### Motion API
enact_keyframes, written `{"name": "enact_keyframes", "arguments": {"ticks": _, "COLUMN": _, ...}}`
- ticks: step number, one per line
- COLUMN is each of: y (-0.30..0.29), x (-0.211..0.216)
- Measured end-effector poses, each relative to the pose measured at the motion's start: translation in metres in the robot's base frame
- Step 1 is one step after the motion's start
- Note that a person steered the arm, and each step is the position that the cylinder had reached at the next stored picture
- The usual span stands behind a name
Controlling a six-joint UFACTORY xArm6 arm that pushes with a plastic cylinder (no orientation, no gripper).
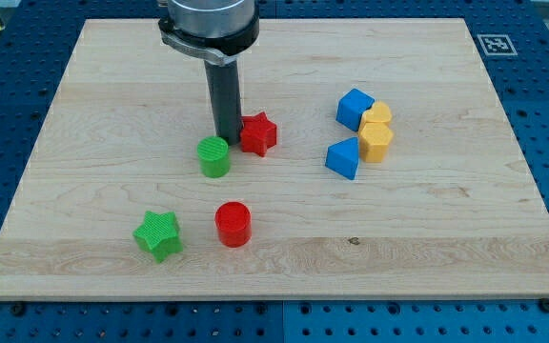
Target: Push the green circle slightly right
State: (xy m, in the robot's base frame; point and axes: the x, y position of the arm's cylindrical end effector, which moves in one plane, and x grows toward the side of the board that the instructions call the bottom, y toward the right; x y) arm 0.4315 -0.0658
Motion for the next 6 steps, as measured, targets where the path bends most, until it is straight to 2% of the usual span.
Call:
{"name": "enact_keyframes", "arguments": {"ticks": 1, "y": -0.023, "x": 0.0}}
{"name": "enact_keyframes", "arguments": {"ticks": 3, "y": -0.083, "x": 0.027}}
{"name": "enact_keyframes", "arguments": {"ticks": 4, "y": -0.068, "x": 0.037}}
{"name": "enact_keyframes", "arguments": {"ticks": 6, "y": 0.041, "x": 0.031}}
